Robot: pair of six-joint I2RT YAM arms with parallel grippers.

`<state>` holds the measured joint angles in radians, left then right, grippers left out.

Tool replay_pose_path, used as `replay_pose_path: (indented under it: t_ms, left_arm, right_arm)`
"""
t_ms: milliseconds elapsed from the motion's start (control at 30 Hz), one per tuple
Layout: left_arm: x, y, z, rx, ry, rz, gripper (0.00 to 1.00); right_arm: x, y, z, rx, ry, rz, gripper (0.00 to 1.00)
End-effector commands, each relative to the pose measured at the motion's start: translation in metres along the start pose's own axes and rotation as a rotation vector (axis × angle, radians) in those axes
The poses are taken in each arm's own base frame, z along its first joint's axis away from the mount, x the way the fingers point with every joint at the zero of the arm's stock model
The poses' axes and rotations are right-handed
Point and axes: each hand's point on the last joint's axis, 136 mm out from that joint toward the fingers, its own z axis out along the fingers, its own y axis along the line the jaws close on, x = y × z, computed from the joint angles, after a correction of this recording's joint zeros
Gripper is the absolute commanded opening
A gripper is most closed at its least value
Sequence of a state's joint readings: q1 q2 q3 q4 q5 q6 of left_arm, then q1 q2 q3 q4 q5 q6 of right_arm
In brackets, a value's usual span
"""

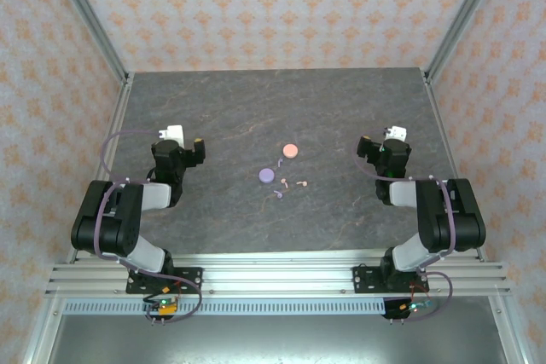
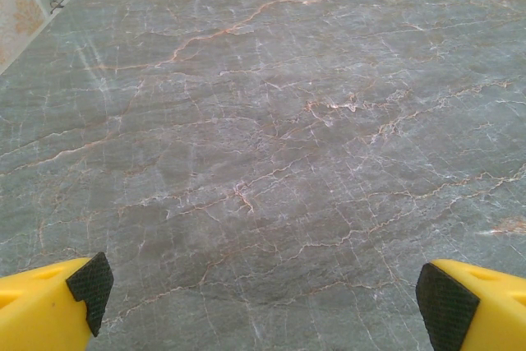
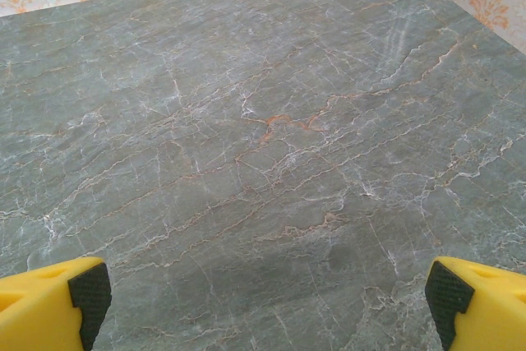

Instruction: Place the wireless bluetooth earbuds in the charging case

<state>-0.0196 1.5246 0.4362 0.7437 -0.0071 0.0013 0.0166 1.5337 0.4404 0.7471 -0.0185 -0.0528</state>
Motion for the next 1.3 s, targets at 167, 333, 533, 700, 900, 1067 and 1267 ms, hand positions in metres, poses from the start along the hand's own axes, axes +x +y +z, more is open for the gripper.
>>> replay_pose_path:
  t_ms: [167, 333, 533, 700, 900, 1067, 1267]
  left_arm:
    - [-0.005, 0.002, -0.004, -0.01, -0.018, 0.013, 1.0]
    - [-0.005, 0.002, -0.004, -0.01, -0.018, 0.012, 1.0]
    - [-0.022, 0.015, -0.012, -0.089, 0.017, -0.016, 1.0]
    - [-0.037, 0.022, -0.028, -0.131, 0.079, -0.103, 1.0]
    - [-0.045, 0.005, -0.047, -0.037, 0.193, -0.186, 1.0]
    - [-0.045, -0.036, -0.053, 0.152, 0.325, -0.28, 1.0]
    - [-0.035, -0.105, -0.064, 0.356, 0.451, -0.247, 0.99]
  right_arm:
    - [-0.002, -0.003, -0.003, 0.016, -0.01, 0.005, 0.99]
    - [-0.002, -0.004, -0.004, 0.016, -0.013, 0.006, 0.99]
    - [-0.017, -0.016, -0.014, 0.098, -0.028, 0.037, 0.99]
    - [-0.031, -0.022, -0.03, 0.162, 0.109, 0.073, 0.99]
    - [-0.03, -0.005, -0.04, 0.094, 0.265, 0.165, 0.99]
    - [-0.013, 0.039, -0.042, -0.122, 0.437, 0.237, 0.99]
    - [0.002, 0.083, -0.04, -0.308, 0.568, 0.251, 0.99]
